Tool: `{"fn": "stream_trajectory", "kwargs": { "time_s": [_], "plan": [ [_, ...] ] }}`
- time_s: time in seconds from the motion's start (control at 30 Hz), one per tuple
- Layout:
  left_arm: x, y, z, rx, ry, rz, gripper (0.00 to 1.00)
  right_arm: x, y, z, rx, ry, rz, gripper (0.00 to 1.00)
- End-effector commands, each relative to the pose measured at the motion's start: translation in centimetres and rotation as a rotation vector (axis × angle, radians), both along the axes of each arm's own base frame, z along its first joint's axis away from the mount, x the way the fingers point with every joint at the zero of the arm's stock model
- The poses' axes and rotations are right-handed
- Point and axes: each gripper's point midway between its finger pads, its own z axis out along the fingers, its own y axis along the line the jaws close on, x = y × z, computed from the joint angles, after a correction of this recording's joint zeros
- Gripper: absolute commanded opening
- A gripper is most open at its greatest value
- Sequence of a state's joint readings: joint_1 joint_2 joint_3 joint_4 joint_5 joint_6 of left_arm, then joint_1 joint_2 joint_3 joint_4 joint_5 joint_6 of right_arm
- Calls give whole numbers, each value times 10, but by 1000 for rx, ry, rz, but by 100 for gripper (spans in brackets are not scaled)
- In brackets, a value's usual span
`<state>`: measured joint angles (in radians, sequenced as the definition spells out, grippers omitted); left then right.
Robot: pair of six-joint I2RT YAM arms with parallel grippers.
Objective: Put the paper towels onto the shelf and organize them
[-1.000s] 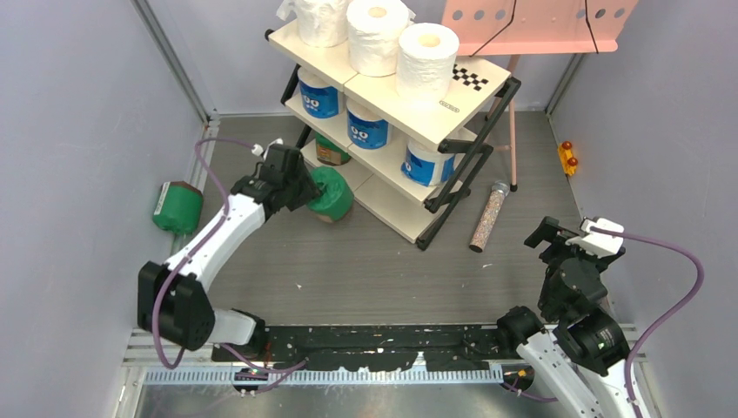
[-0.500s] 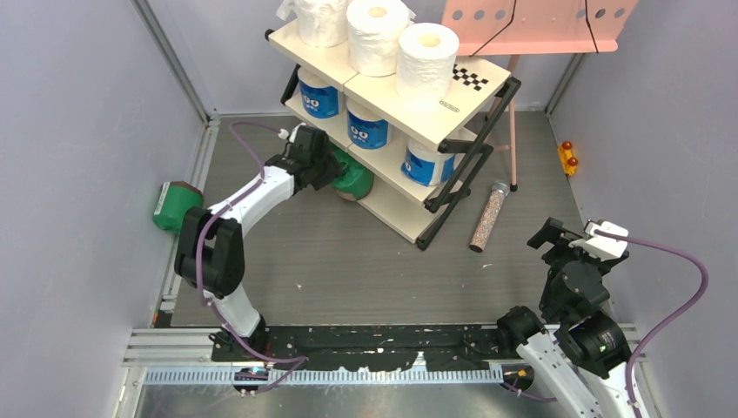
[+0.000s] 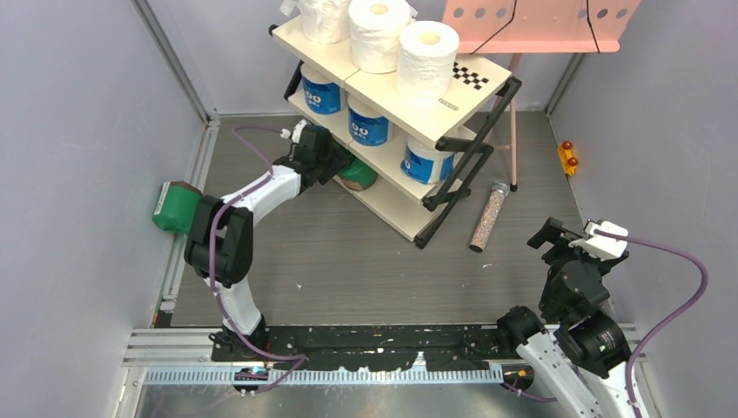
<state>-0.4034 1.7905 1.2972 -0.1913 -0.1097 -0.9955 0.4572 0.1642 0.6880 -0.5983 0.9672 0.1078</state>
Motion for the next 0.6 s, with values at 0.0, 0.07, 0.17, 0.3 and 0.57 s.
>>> {"fn": "stream_trajectory", "kwargs": {
  "time_s": [0.0,0.07,0.17,0.3,0.57],
  "plan": [
    [25,-29,34,-75,-156,-52,58,3,1,4,10,-16,-9,95],
    [24,-32,36,-78,-169,-60,60,3,1,4,10,-16,-9,95],
    [23,-32,43,-92,-198,-59,63,3,1,4,10,-17,-8,95],
    [17,-28,47,-89,-208,-51,65,3,1,4,11,-19,-4,95],
    [3,-14,52,-81,-236,-23,71,3,2,4,12,-21,6,95]
  ]
}}
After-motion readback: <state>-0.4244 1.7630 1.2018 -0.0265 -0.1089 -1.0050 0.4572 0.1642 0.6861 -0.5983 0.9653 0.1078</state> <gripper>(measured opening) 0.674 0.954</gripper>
